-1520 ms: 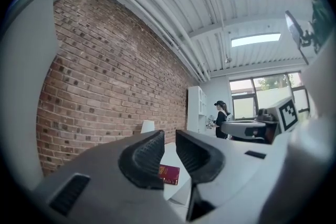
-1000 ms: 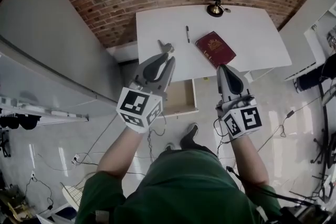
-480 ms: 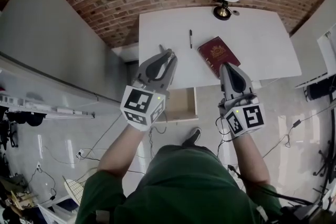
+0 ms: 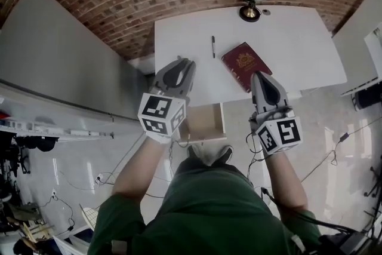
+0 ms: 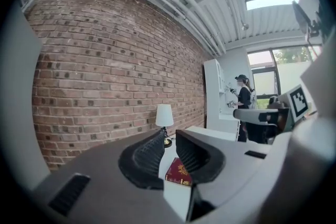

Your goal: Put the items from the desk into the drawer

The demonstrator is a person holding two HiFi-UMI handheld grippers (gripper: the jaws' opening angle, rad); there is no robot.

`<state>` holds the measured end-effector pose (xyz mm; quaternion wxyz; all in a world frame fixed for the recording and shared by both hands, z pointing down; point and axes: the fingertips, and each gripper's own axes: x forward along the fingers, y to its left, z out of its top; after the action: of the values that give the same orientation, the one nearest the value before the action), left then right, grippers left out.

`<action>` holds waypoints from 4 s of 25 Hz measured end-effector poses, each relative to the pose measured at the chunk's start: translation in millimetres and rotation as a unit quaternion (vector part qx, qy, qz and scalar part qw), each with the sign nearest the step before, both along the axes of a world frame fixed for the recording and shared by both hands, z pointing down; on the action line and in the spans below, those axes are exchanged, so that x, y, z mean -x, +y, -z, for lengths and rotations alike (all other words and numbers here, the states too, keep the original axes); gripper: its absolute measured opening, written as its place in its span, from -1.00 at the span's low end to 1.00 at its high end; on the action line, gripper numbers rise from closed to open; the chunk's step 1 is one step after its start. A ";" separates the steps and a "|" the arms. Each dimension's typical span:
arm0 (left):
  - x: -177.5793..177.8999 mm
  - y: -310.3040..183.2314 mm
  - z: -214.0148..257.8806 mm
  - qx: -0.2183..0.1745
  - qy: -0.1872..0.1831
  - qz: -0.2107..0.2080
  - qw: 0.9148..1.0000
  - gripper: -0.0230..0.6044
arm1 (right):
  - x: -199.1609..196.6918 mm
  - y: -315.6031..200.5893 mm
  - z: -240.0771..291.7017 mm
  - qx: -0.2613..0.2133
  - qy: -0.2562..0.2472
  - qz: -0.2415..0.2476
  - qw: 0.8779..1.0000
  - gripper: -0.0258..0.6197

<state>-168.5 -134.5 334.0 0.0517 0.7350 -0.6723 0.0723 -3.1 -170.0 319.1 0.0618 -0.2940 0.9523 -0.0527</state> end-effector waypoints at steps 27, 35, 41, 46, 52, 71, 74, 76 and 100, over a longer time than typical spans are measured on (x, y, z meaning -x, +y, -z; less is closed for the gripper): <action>129.9 -123.8 -191.5 0.202 0.041 0.038 0.978 -0.73 | -17.9 -28.5 -54.9 0.053 0.063 -0.162 0.983 -0.91; 107.6 -162.0 -226.7 0.233 0.040 0.003 0.972 -0.73 | -40.1 -25.3 -71.9 0.069 0.070 -0.201 0.975 -0.91; 83.4 -200.3 -266.2 0.263 0.047 -0.015 0.963 -0.73 | -61.2 -22.7 -90.4 0.091 0.072 -0.226 0.967 -0.91; 75.0 -226.5 -303.0 0.296 0.064 0.001 0.953 -0.73 | -79.6 -21.1 -113.0 0.110 0.092 -0.244 0.959 -0.91; 72.0 -254.3 -348.8 0.340 0.082 0.033 0.936 -0.73 | -103.4 -24.9 -130.8 0.131 0.106 -0.263 0.950 -0.91; 76.8 -279.6 -396.5 0.390 0.006 0.032 0.920 -0.81 | -126.7 -20.8 -153.6 0.161 0.103 -0.289 0.938 -0.91; 68.7 -276.3 -398.2 0.406 -0.028 -0.003 0.913 -0.82 | -124.0 -20.5 -152.6 0.157 0.109 -0.284 0.940 -0.91; 65.5 -274.6 -398.5 0.417 -0.038 -0.020 0.908 -0.82 | -122.2 -18.8 -154.4 0.160 0.116 -0.286 0.938 -0.91; 72.6 -273.5 -402.6 0.407 0.117 0.005 0.906 -0.64 | -115.9 -1.7 -161.1 0.162 0.115 -0.287 0.937 -0.91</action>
<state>-241.1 -408.0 736.6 0.4248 0.6502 -0.5770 0.2527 112.8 -171.6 480.1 -0.0842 -0.5652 0.8064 -0.1523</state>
